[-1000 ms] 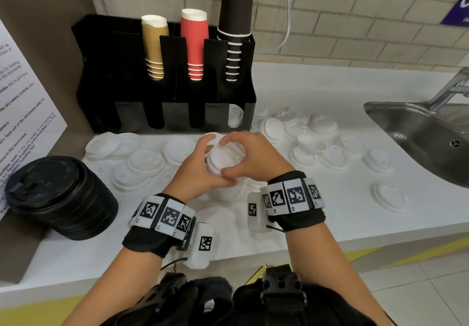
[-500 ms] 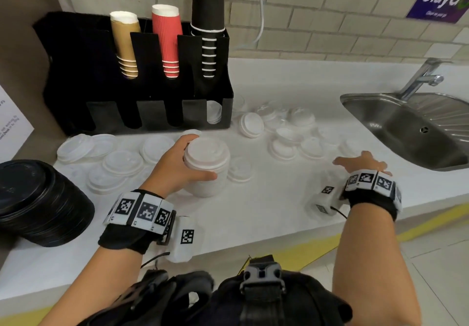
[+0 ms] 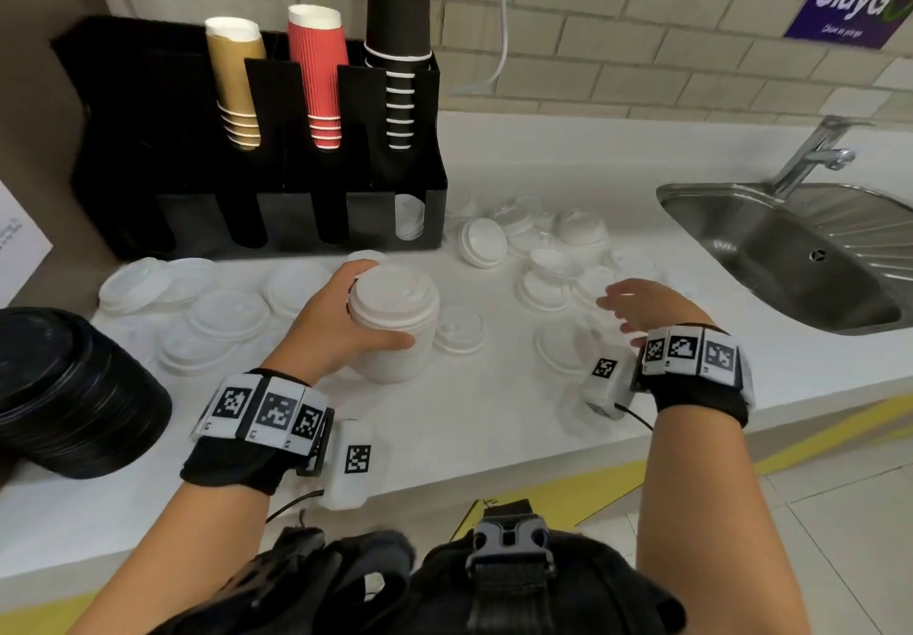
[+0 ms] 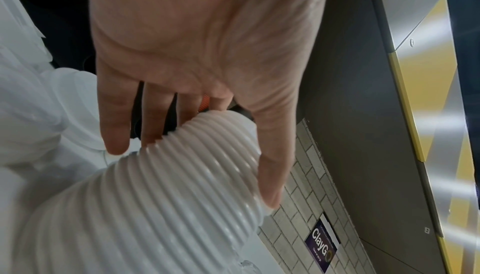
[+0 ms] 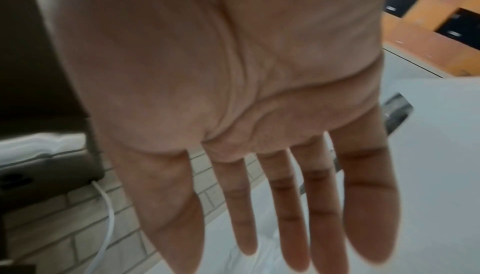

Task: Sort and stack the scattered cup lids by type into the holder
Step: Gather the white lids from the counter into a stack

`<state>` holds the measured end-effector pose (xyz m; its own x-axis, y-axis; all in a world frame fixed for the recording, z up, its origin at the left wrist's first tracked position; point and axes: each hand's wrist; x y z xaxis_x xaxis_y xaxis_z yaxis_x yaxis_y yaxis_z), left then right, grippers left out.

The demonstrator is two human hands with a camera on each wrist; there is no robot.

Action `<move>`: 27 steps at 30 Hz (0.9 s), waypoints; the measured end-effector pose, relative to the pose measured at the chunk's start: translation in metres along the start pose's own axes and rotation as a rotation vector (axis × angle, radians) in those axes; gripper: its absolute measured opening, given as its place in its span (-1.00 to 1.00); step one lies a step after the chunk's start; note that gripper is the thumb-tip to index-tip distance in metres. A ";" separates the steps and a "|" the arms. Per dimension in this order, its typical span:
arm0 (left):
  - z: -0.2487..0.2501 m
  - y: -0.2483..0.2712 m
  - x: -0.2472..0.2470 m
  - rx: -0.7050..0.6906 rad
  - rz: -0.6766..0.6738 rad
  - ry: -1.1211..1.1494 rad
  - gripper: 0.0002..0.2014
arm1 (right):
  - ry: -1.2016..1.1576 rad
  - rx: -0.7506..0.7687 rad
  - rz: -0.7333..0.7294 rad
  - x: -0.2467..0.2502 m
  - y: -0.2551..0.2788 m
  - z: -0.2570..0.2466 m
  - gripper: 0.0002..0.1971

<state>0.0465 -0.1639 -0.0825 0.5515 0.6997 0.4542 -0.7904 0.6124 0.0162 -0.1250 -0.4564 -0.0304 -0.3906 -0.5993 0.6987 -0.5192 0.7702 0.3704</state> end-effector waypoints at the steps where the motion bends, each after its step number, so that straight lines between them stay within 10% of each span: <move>1: 0.000 0.000 0.000 0.002 0.000 0.000 -0.25 | 0.003 0.005 0.013 -0.001 0.001 -0.001 -0.60; 10: 0.003 0.001 0.002 0.016 -0.003 -0.005 -0.22 | 0.253 0.052 -0.155 -0.036 0.008 -0.003 -0.24; 18: 0.002 0.001 0.002 -0.005 -0.012 -0.002 -0.31 | 0.308 0.121 -0.182 -0.058 -0.002 -0.015 -0.32; 27: 0.002 0.001 0.004 -0.002 -0.021 -0.007 -0.27 | 0.292 -0.061 0.145 -0.024 -0.034 -0.005 -0.52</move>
<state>0.0470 -0.1614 -0.0786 0.5656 0.6842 0.4604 -0.7783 0.6274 0.0238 -0.0936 -0.4672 -0.0567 -0.2181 -0.4015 0.8895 -0.4242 0.8598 0.2841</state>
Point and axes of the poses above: each hand's wrist, its own y-axis away from the middle knuckle, its own x-axis out of the back of the hand, z = x × y, and after that the axes turned 7 degrees about -y, right-handed
